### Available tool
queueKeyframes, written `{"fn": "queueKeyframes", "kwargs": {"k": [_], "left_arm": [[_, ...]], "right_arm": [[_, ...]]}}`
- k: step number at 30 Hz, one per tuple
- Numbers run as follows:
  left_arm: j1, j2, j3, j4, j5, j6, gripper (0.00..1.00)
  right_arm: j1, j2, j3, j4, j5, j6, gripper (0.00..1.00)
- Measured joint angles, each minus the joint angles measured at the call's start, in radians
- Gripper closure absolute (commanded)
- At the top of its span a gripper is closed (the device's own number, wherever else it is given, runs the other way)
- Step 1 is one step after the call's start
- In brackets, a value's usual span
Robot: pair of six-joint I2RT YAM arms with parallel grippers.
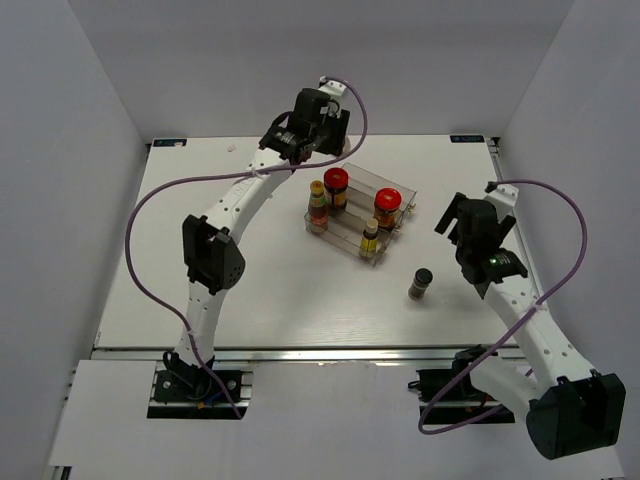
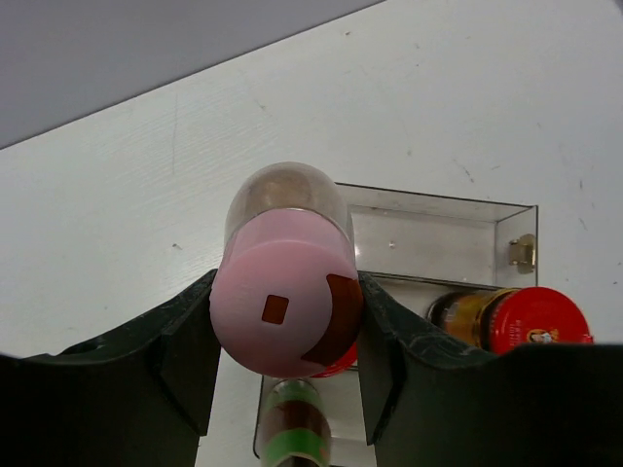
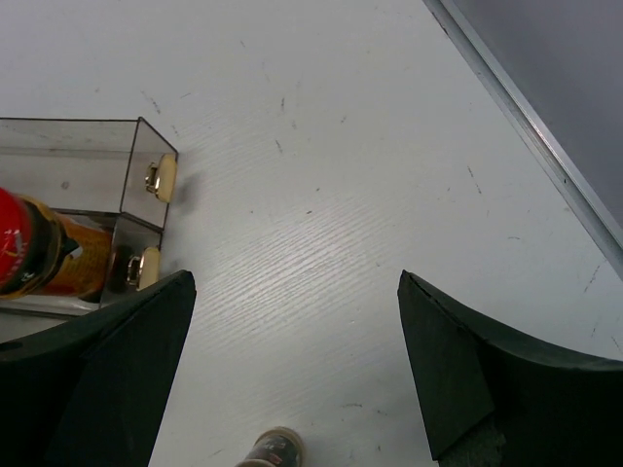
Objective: Organize the condiment bottles
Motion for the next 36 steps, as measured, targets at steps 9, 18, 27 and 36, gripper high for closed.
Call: {"fn": "queueKeyframes", "kwargs": {"k": [9, 18, 27, 36], "left_arm": [[0.021, 0.099, 0.066, 0.134, 0.108, 0.042, 0.76], [0.037, 0.204, 0.06, 0.212, 0.181, 0.029, 0.77], [0.042, 0.262, 0.059, 0.217, 0.18, 0.037, 0.75], [0.042, 0.264, 0.059, 0.21, 0.188, 0.042, 0.75]], "right_arm": [[-0.041, 0.049, 0.001, 0.007, -0.034, -0.006, 0.11], [-0.041, 0.051, 0.001, 0.012, -0.051, -0.008, 0.11], [-0.043, 0.111, 0.001, 0.014, -0.058, -0.019, 0.11], [-0.048, 0.158, 0.001, 0.014, -0.059, -0.021, 0.11]]}}
